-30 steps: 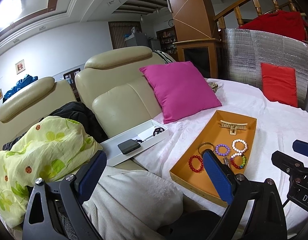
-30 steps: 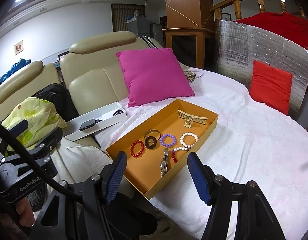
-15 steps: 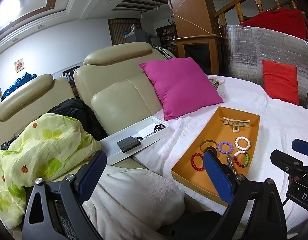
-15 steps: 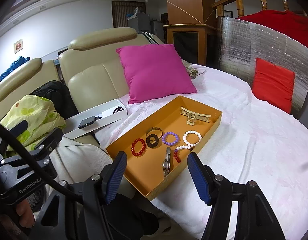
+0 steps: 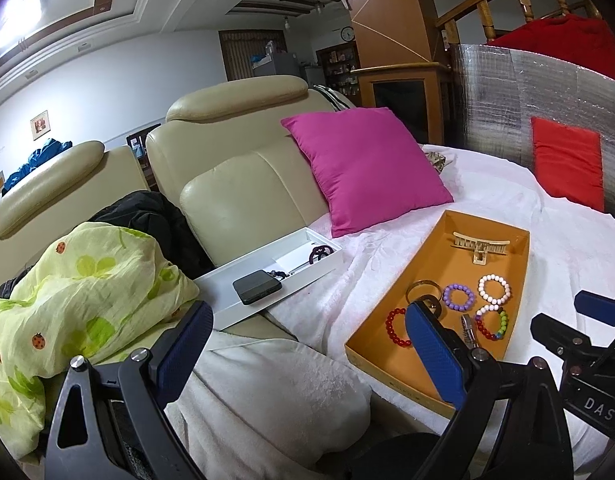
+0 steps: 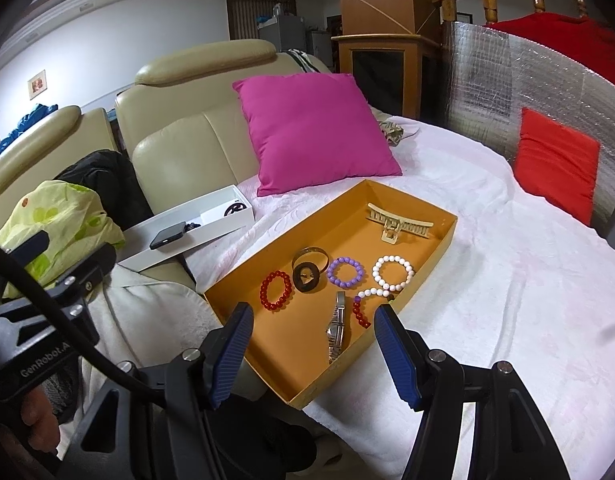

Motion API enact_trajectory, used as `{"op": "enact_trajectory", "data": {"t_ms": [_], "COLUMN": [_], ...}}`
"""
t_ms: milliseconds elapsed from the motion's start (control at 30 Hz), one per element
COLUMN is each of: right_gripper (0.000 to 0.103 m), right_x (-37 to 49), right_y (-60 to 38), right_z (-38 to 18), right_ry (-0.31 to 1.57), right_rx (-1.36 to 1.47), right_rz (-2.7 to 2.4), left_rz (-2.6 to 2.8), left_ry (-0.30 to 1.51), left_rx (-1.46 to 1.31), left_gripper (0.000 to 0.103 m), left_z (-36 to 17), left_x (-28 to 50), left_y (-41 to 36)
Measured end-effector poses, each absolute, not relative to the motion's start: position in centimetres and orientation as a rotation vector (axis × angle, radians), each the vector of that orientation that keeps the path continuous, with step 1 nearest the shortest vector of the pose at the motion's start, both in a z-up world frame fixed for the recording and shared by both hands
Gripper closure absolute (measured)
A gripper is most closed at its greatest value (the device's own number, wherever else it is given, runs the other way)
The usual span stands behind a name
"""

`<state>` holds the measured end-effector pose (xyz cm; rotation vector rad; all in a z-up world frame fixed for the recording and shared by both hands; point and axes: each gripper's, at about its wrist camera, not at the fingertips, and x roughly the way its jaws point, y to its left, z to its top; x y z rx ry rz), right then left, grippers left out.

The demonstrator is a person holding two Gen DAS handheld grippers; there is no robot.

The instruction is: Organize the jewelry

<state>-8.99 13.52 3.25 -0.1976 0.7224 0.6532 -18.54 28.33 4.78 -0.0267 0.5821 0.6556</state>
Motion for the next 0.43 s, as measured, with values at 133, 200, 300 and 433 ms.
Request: {"op": "enact_trajectory", "data": {"t_ms": [133, 200, 300, 433], "right_gripper": [0.036, 0.036, 0.036, 0.036], "right_x": [-8.3, -7.8, -7.1, -5.4], "right_y": [13.9, 14.1, 14.1, 11.6], "right_z": [2.8, 2.6, 2.3, 2.5], "right_ry": [0.735, 0.740, 0.746, 0.745], "right_rx": [-0.186, -0.184, -0.173, -0.104], "right_rz": [0.663, 0.668, 0.674, 0.635], "left_rz": [0.657, 0.652, 0.645, 0.542], "left_ry": [0.588, 0.586, 0.563, 0.560], "left_rx": [-0.023, -0.021, 0.013, 0.057], "left_gripper": [0.006, 0.006, 0.006, 0.006], "left_z": [4.8, 4.9, 5.3, 6.2], "left_x": [-17.9, -17.6, -16.9, -14.3], "left_y": [28.4, 28.3, 27.2, 23.8]}}
